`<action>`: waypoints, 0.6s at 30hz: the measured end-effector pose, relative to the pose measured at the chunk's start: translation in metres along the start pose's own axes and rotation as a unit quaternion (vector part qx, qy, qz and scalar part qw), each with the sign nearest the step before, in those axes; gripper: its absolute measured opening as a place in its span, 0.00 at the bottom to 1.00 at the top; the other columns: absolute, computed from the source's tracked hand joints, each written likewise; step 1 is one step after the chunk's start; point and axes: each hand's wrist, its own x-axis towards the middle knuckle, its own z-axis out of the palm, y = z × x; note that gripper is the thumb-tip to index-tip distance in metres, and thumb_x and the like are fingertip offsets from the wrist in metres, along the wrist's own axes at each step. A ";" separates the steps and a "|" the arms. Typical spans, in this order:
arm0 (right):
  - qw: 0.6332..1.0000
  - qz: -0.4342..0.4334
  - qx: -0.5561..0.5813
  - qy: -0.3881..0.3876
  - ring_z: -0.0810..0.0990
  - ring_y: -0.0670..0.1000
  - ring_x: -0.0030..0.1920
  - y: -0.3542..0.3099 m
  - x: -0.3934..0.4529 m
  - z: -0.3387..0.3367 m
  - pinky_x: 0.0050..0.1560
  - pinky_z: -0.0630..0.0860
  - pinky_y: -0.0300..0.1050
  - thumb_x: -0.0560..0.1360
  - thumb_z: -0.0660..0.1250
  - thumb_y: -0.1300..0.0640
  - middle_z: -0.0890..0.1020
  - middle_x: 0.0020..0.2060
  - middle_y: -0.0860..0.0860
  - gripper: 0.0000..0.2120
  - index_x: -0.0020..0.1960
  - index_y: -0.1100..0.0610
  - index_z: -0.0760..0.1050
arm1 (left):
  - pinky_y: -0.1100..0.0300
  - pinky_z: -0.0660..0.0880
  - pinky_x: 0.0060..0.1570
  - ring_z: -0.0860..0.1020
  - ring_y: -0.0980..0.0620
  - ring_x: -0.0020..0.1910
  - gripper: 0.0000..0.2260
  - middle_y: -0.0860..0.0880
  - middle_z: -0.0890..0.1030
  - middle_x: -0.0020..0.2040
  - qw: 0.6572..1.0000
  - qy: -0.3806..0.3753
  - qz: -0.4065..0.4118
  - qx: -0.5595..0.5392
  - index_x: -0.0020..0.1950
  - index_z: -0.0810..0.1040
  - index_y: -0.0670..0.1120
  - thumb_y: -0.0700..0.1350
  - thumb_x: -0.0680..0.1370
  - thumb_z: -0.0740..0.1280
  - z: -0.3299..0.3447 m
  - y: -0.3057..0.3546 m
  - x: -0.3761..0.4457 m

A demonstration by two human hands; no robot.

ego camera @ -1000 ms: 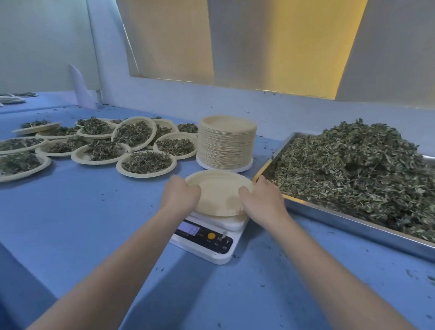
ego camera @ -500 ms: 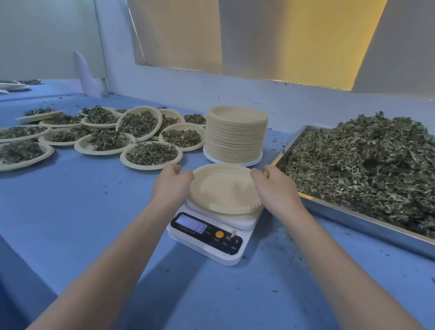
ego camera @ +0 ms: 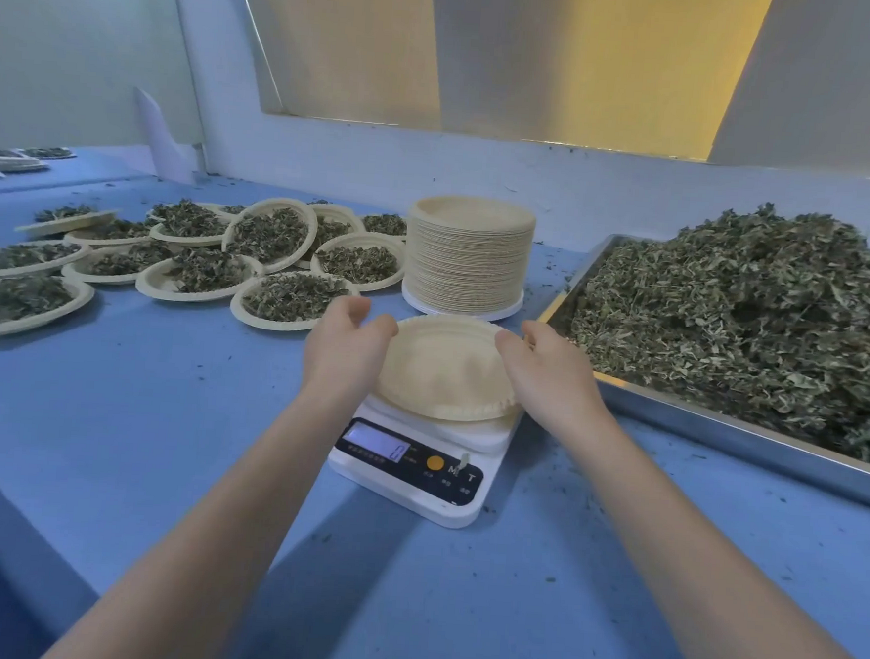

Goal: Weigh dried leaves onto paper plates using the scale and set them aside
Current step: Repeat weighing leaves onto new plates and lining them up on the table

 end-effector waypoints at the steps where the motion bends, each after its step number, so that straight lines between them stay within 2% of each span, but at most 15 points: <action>1: 1.000 -0.003 -0.002 0.000 0.71 0.54 0.62 0.000 0.000 -0.001 0.51 0.66 0.46 0.79 0.54 0.46 0.73 0.65 0.53 0.26 0.73 0.56 0.62 | 0.53 0.67 0.64 0.70 0.52 0.64 0.20 0.51 0.74 0.65 1.000 0.009 0.017 0.010 0.68 0.70 0.47 0.44 0.76 0.64 0.001 0.003 -0.002; 4: 1.000 0.002 0.006 -0.002 0.70 0.49 0.49 -0.002 0.002 -0.007 0.43 0.64 0.45 0.79 0.54 0.46 0.75 0.51 0.49 0.22 0.69 0.56 0.66 | 0.61 0.63 0.56 0.69 0.56 0.63 0.20 0.53 0.72 0.66 0.992 0.026 0.107 0.057 0.68 0.70 0.48 0.45 0.75 0.64 0.011 0.018 -0.010; 6: 1.000 0.005 -0.005 0.015 0.69 0.48 0.41 -0.002 0.004 -0.016 0.35 0.62 0.43 0.79 0.56 0.47 0.72 0.41 0.46 0.13 0.56 0.54 0.70 | 0.65 0.60 0.55 0.68 0.55 0.65 0.21 0.53 0.72 0.67 0.981 -0.004 0.174 0.090 0.69 0.69 0.48 0.44 0.76 0.63 0.029 0.032 -0.016; 8: 0.999 -0.004 -0.025 0.040 0.69 0.51 0.40 -0.001 0.007 -0.030 0.33 0.61 0.43 0.78 0.57 0.48 0.71 0.36 0.47 0.10 0.45 0.54 0.67 | 0.67 0.60 0.54 0.69 0.54 0.66 0.20 0.52 0.73 0.67 0.972 -0.062 0.202 0.104 0.68 0.70 0.48 0.43 0.75 0.63 0.055 0.047 -0.023; 10: 0.998 -0.009 -0.041 0.057 0.72 0.54 0.45 0.004 0.008 -0.047 0.37 0.62 0.45 0.77 0.58 0.50 0.74 0.42 0.50 0.06 0.48 0.53 0.68 | 0.66 0.61 0.52 0.70 0.53 0.65 0.19 0.50 0.74 0.66 0.969 -0.117 0.193 0.103 0.67 0.72 0.47 0.41 0.75 0.62 0.084 0.062 -0.032; 12: 0.996 -0.004 -0.046 0.080 0.75 0.57 0.53 0.015 0.008 -0.067 0.45 0.67 0.44 0.77 0.60 0.54 0.78 0.50 0.55 0.12 0.59 0.55 0.72 | 0.64 0.63 0.53 0.72 0.50 0.64 0.17 0.48 0.76 0.64 0.966 -0.158 0.178 0.096 0.65 0.73 0.45 0.40 0.76 0.60 0.113 0.074 -0.041; 14: 0.993 0.012 -0.065 0.096 0.76 0.57 0.57 0.031 0.005 -0.090 0.53 0.70 0.45 0.77 0.61 0.56 0.78 0.57 0.57 0.19 0.67 0.57 0.70 | 0.61 0.66 0.57 0.73 0.47 0.63 0.18 0.47 0.76 0.63 0.962 -0.193 0.161 0.106 0.66 0.72 0.45 0.40 0.76 0.59 0.142 0.082 -0.049; 16: 0.990 0.032 -0.090 0.101 0.77 0.55 0.53 0.051 0.003 -0.112 0.51 0.70 0.44 0.77 0.62 0.56 0.78 0.57 0.56 0.22 0.71 0.56 0.67 | 0.58 0.68 0.58 0.73 0.45 0.62 0.19 0.45 0.75 0.64 0.955 -0.228 0.145 0.119 0.67 0.70 0.45 0.41 0.76 0.59 0.170 0.087 -0.056; 18: 0.986 0.056 -0.117 0.107 0.78 0.54 0.52 0.071 0.001 -0.134 0.49 0.70 0.43 0.76 0.64 0.53 0.79 0.55 0.54 0.24 0.71 0.54 0.67 | 0.58 0.67 0.55 0.72 0.45 0.63 0.20 0.45 0.74 0.66 0.948 -0.256 0.139 0.132 0.69 0.67 0.44 0.41 0.77 0.59 0.196 0.089 -0.061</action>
